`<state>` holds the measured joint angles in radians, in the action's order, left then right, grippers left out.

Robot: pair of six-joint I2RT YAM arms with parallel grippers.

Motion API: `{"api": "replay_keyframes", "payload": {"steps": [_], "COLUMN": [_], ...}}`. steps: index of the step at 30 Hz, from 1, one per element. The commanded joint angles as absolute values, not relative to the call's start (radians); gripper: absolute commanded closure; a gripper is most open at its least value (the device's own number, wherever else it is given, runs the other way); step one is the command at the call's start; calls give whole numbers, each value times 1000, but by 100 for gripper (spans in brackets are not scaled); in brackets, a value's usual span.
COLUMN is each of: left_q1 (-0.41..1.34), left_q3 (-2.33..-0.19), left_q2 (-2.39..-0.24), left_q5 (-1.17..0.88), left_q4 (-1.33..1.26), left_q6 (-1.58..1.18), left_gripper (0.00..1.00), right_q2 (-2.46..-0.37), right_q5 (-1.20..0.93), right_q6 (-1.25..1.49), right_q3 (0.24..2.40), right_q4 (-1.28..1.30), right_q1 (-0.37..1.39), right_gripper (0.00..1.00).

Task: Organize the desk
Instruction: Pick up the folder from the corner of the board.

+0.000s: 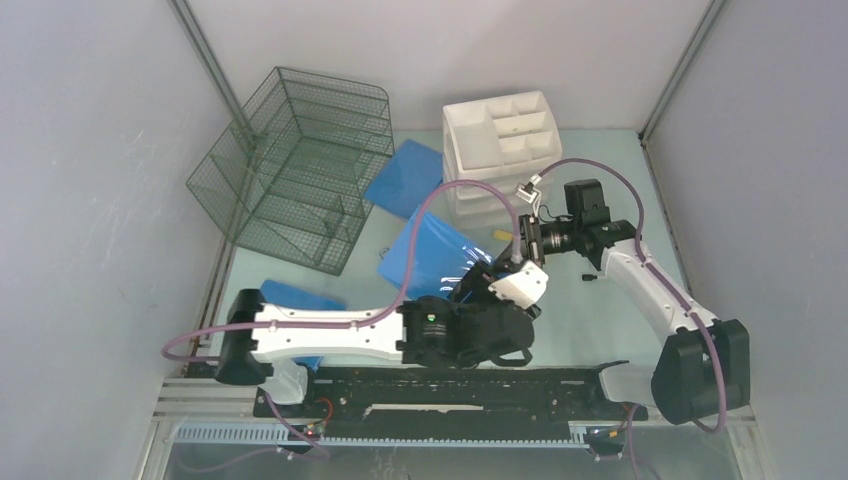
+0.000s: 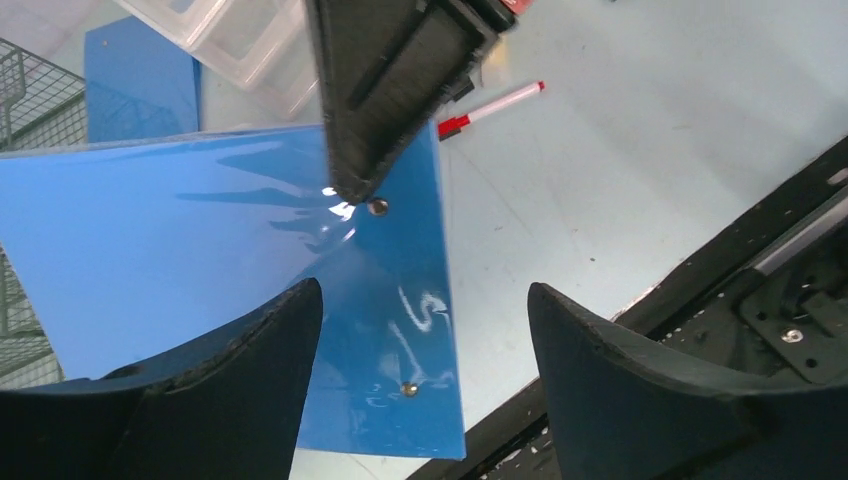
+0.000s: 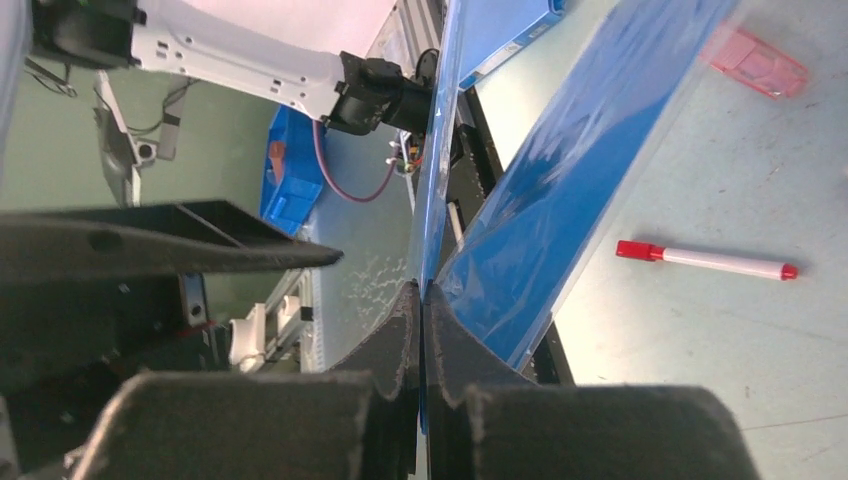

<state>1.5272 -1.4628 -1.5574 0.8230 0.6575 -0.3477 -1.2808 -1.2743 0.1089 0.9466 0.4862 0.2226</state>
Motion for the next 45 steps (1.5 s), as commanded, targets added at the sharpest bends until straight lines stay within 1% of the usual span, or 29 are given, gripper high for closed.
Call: {"api": "replay_keyframes", "payload": {"steps": [1, 5, 11, 14, 17, 21, 23, 25, 27, 29, 31, 36, 39, 40, 45], "left_q1": [1555, 1555, 1554, 1547, 1533, 1514, 1505, 1500, 1497, 1494, 1490, 1491, 1491, 1491, 1505], "left_q3": [-1597, -1710, -1784, -1785, -1757, -1727, -1713, -1706, -1699, -1690, -1676, -1641, -1621, -1612, -1562], "left_q2": [-1656, -1778, -1897, -1930, -1950, -1969, -1969, -1967, -1969, -1969, -1968, -1946, -1903, -1886, -1775], "left_q5": [913, 975, 1061, 1111, 1145, 1195, 1214, 1235, 1248, 1258, 1264, 1304, 1342, 1355, 1435], "left_q4": [866, 1066, 1232, 1279, 1293, 1322, 1323, 1323, 1323, 1323, 1323, 1324, 1324, 1322, 1318], "left_q6": [-410, -488, -584, -617, -642, -694, -706, -709, -702, -696, -692, -693, -692, -692, -702], "left_gripper": [18, 19, 20, 25, 25, 25, 26, 30, 37, 53, 65, 84, 100, 100, 100], "right_q2": [-1279, -1295, -1314, -1326, -1341, -1351, -1353, -1357, -1365, -1370, -1375, -1379, -1380, -1379, -1369], "right_q5": [-1322, -1335, -1347, -1367, -1404, -1412, -1416, -1422, -1429, -1440, -1453, -1476, -1503, -1512, -1558], "right_q6": [258, 300, 319, 356, 413, 418, 420, 423, 428, 431, 435, 438, 441, 442, 424], "right_q3": [947, 933, 932, 921, 907, 906, 906, 906, 906, 907, 906, 907, 906, 906, 906], "right_q4": [351, 310, 299, 268, 209, 206, 204, 201, 198, 192, 186, 169, 149, 142, 121], "right_q1": [230, 239, 246, 246, 247, 255, 261, 268, 273, 281, 288, 309, 321, 326, 331], "right_gripper": [100, 100, 100, 100, 100, 100, 100, 100, 100, 100, 100, 100, 100, 96, 54]}}
